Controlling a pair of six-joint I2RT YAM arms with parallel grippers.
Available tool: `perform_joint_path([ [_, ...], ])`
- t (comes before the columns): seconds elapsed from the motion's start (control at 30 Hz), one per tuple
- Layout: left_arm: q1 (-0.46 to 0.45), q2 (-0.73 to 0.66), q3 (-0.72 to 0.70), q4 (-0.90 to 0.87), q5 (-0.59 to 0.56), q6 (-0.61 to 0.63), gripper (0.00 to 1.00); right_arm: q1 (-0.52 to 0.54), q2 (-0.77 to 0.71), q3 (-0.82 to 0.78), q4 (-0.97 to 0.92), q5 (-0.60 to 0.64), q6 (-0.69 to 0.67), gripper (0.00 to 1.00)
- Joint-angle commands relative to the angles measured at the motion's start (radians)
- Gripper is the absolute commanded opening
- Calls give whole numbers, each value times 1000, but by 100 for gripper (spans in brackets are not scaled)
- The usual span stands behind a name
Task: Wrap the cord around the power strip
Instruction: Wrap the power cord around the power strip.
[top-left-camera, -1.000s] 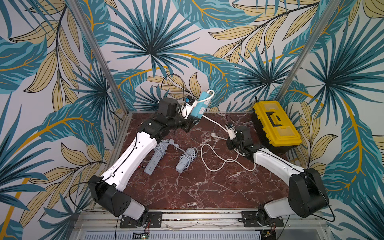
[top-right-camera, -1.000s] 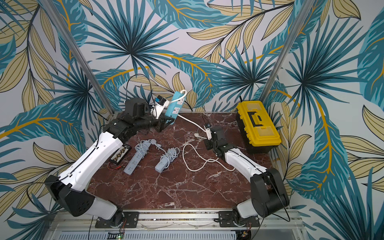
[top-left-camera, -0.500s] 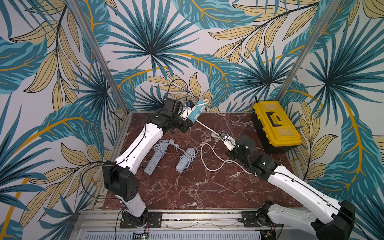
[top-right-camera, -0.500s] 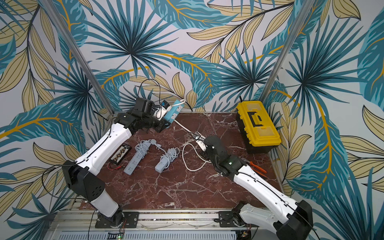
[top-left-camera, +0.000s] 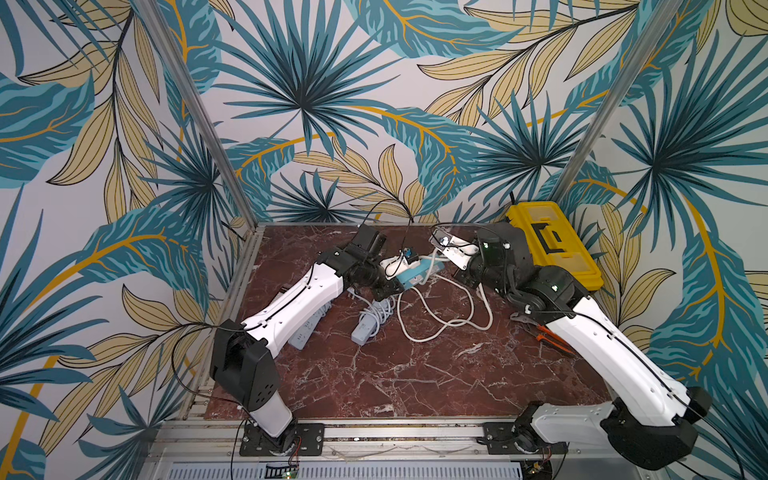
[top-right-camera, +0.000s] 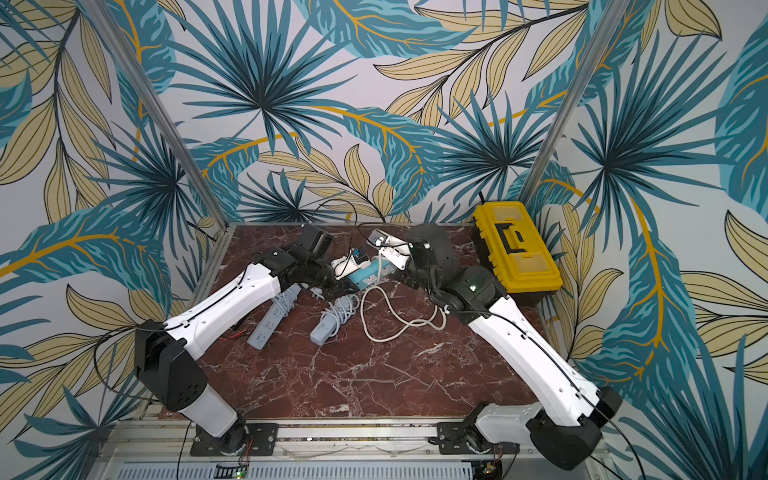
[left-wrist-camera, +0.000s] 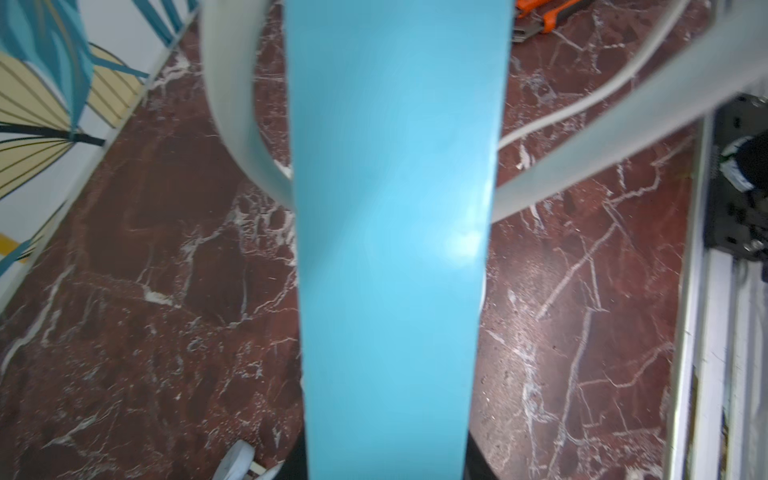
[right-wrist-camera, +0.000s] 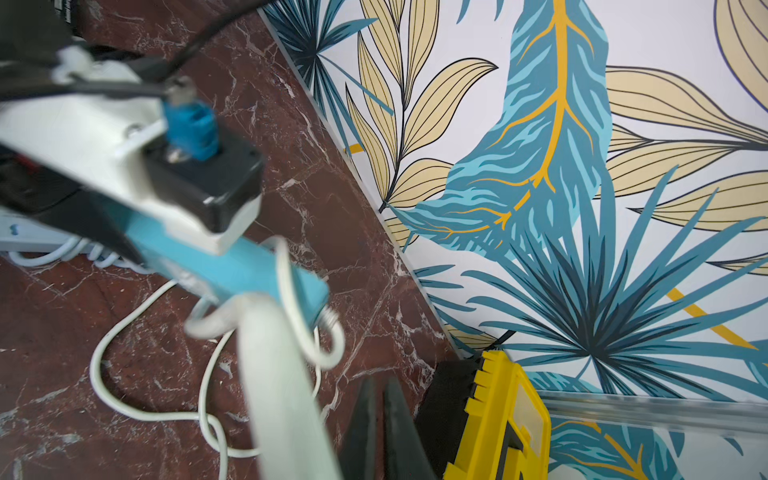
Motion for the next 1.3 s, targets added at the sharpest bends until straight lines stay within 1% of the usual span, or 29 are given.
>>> perform_joint_path([
  [0.0,-19,-41,-28,-16,128,69,0,-35,60,79,-18,-50,-9,0],
  [0.2,-36,-64,-35,-16,197,85,0,-88,149,138,-39,-139,7,0],
  [0.3,-41,-76,-35,-13,262,96,0,-175,172,135,-26,-259,68,0],
  [0.37,-44,-81,-25,-14,300,98,0,-235,192,132,-28,-380,113,0],
  [0.43,-47,-82,1,-13,322,84,0,-272,205,96,-7,-480,142,0],
  [0.53,-49,-65,59,-12,351,38,0,-308,189,-21,117,-589,219,0],
  [0.67,-56,-46,88,-13,325,21,0,-347,78,-225,402,-762,328,0],
  [0.73,-60,-46,94,-13,321,20,0,-367,49,-277,476,-832,372,0],
  [0.8,-67,-46,109,-13,324,18,0,-380,58,-278,464,-866,387,0],
  [0.93,-90,-40,149,-13,326,14,0,-385,98,-282,425,-873,388,0],
  [1.1,-101,-29,179,-12,328,3,0,-394,107,-324,498,-956,457,0],
  [1.27,-101,-29,188,-13,310,2,0,-401,136,-321,498,-976,468,1],
])
